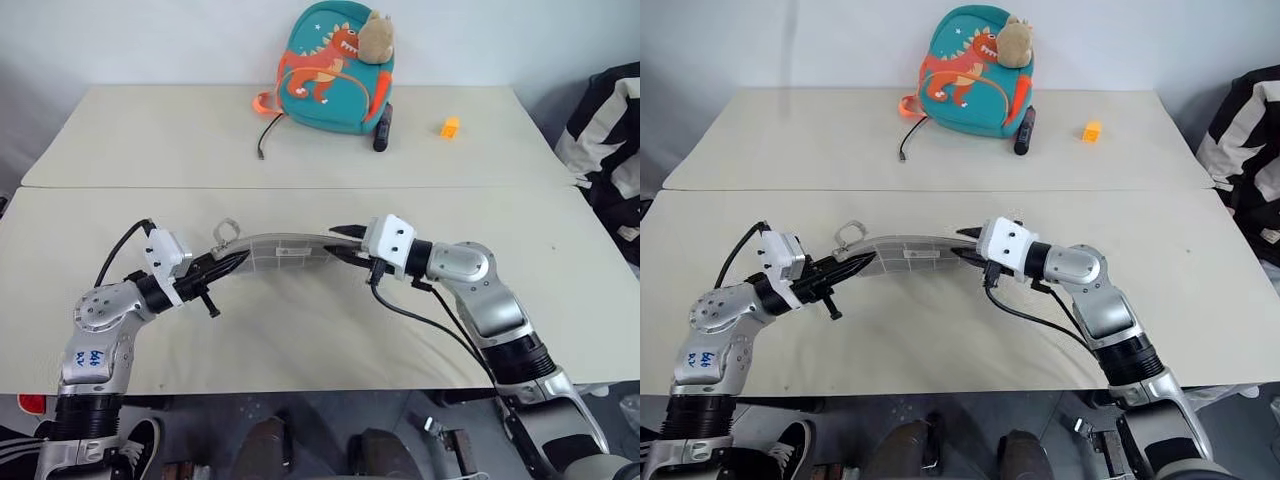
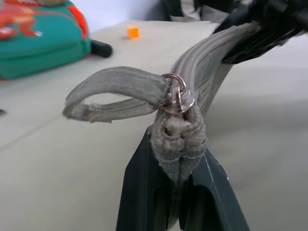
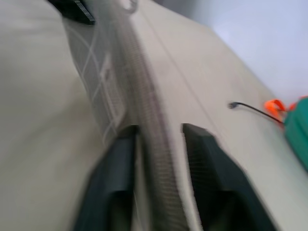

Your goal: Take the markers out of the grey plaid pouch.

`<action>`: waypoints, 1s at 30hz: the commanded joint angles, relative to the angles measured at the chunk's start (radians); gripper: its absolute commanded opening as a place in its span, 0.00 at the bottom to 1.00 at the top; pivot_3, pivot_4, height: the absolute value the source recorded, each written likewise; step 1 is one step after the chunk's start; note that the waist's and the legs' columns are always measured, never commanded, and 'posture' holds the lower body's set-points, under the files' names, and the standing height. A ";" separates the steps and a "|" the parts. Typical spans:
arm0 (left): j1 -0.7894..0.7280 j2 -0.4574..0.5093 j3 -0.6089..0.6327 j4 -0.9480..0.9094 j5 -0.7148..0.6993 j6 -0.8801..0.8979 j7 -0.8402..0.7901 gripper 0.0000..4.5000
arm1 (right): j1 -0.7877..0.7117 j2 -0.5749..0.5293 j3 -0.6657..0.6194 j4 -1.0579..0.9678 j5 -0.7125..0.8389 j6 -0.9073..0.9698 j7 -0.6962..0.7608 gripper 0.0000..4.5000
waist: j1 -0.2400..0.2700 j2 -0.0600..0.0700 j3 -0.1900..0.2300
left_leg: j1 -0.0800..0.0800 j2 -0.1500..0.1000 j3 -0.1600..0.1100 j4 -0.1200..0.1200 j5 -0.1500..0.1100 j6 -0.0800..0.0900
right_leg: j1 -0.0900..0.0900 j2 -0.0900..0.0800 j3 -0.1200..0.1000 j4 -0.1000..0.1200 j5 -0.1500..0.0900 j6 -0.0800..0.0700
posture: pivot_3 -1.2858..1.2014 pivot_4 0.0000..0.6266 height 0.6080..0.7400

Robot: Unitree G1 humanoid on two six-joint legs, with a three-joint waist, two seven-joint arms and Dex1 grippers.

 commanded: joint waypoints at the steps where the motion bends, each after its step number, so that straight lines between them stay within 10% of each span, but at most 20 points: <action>1: -0.031 -0.001 -0.027 -0.004 0.152 -0.187 0.076 0.00 | -0.014 0.016 -0.111 -0.150 0.240 0.205 0.026 0.64 | 0.002 0.000 0.000 | 0.000 0.000 0.000 0.000 0.000 0.000 | 0.000 0.000 0.000 0.000 0.000 0.000 | 0.52 0.24 1.00; 15: -0.033 -0.105 -0.260 0.016 0.572 -0.321 0.355 0.00 | -0.030 0.183 -0.060 -0.275 0.418 0.643 -0.208 0.71 | 0.001 0.000 0.000 | 0.000 0.000 0.001 -0.002 -0.001 0.000 | -0.003 -0.001 -0.001 0.002 0.000 0.000 | 0.52 0.24 1.00; 30: -0.026 -0.126 -0.317 0.004 0.630 -0.313 0.430 0.00 | -0.076 0.232 -0.016 -0.248 0.355 0.821 -0.338 0.71 | 0.001 0.000 0.000 | -0.003 0.000 0.008 -0.002 0.000 0.001 | -0.012 -0.001 0.000 0.009 0.000 0.000 | 0.52 0.24 1.00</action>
